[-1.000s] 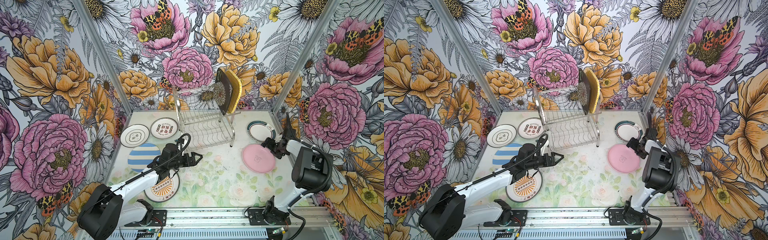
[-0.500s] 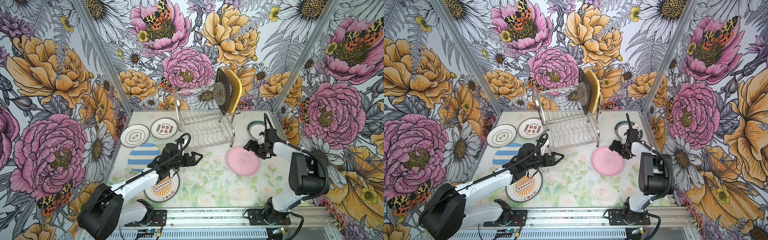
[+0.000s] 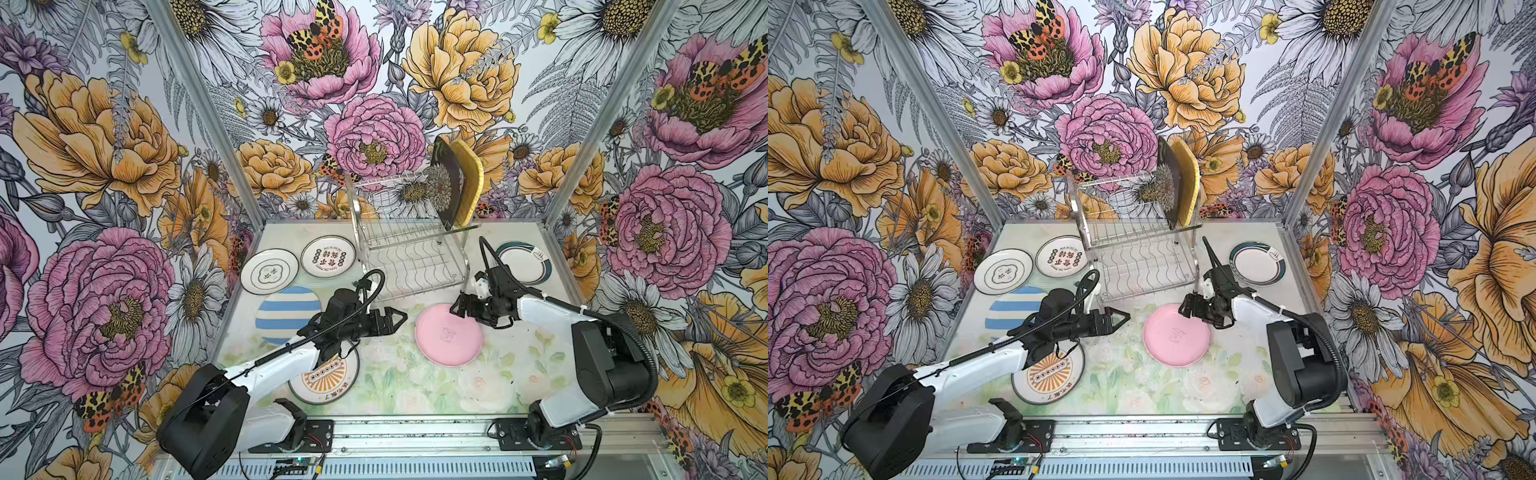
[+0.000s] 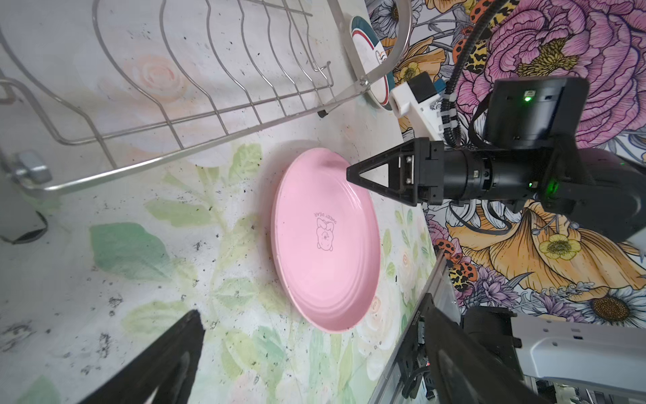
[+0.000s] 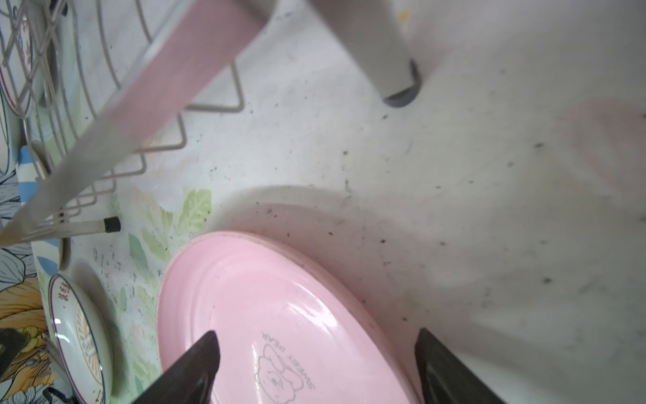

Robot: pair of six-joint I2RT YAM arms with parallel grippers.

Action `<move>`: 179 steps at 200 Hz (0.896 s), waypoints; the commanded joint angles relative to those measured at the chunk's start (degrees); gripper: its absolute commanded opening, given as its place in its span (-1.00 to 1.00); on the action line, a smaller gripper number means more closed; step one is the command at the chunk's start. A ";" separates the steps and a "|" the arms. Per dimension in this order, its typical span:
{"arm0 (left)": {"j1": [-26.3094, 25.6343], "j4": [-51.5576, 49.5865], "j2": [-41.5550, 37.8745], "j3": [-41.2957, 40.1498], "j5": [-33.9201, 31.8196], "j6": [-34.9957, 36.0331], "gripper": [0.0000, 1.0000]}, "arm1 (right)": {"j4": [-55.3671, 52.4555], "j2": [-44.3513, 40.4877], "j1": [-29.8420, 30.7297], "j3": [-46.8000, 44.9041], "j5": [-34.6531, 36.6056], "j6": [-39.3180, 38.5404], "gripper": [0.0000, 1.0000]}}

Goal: Load plates into a dish rack
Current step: Move the plate to the center of the table.

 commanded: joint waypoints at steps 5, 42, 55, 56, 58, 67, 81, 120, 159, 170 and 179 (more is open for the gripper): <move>-0.41 1.40 0.27 -0.71 0.67 0.16 0.97 | 0.66 -3.51 1.31 -1.37 -0.57 0.70 0.69; -0.46 1.35 -0.45 -1.31 0.58 -0.33 0.97 | -1.17 -4.72 1.32 -4.43 1.64 -0.75 0.49; -0.54 1.37 -0.69 -1.65 0.50 -0.46 0.97 | -1.16 -5.53 1.47 -5.62 2.09 -0.76 0.43; -0.54 1.35 -0.70 -1.66 0.54 -0.46 0.97 | -1.17 -5.54 1.48 -5.74 2.14 -0.73 0.42; -0.54 1.34 -0.71 -1.71 0.44 -0.52 0.97 | -1.18 -5.80 1.53 -5.89 2.24 -0.70 0.41; -0.55 1.34 -0.97 -1.97 0.32 -0.63 0.97 | -1.10 -6.81 1.55 -6.66 2.74 -0.61 0.37; -0.71 1.36 -1.35 -2.28 -0.02 -1.01 0.97 | -1.11 -8.29 1.75 -7.59 3.31 -0.44 0.31; -0.97 1.41 -1.42 -2.64 -0.38 -1.25 0.97 | -1.06 -9.10 2.71 -9.25 4.42 0.01 0.10; -1.15 1.38 -1.41 -2.48 -0.39 -1.25 0.97 | -1.09 -8.37 3.17 -9.80 5.51 -0.41 -0.20; -1.12 1.34 -1.46 -2.46 -0.38 -1.24 0.97 | -1.03 -8.12 3.22 -9.80 5.61 -0.51 -0.28; -1.22 1.35 -1.50 -2.54 -0.38 -1.24 0.97 | -1.01 -7.94 3.21 -9.80 5.62 -0.59 -0.34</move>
